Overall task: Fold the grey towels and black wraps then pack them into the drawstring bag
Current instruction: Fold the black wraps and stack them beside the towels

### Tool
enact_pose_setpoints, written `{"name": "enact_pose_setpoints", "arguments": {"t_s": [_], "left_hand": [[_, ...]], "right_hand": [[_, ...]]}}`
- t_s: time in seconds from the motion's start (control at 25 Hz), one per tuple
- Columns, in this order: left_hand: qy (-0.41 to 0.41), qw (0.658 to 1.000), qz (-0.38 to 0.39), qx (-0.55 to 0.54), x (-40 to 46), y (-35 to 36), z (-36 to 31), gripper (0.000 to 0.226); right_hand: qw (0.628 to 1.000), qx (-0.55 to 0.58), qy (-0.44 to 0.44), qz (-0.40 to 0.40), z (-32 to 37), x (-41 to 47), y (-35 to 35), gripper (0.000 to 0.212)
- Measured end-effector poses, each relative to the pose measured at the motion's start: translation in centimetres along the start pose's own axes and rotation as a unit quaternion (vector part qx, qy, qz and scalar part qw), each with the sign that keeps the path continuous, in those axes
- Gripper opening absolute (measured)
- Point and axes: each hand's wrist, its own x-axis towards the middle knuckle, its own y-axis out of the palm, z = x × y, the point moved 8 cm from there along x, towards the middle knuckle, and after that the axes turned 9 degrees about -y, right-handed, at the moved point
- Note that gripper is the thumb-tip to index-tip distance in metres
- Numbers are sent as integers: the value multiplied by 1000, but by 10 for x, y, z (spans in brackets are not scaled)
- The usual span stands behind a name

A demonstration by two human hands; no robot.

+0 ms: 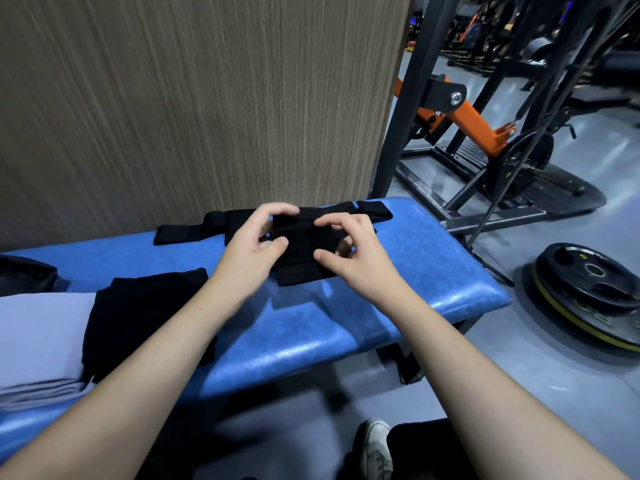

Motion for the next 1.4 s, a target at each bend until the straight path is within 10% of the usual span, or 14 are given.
{"name": "enact_pose_setpoints", "arguments": {"t_s": [0.24,0.52,0.88,1.4], "left_hand": [[-69,993,33,88,1,2,21,28],[-99,915,74,385,-23,10,35,27],[-128,859,88,487,-30,15,66,34],[-110,905,-15,411,2,-10,57,27]], "right_hand": [[985,140,77,60,-23,-5,10,36],[976,12,105,191,-35,-21,35,31],[932,-205,33,297,-40,-21,65,39],[961,-255,102,24,-69,21,33,42]]}}
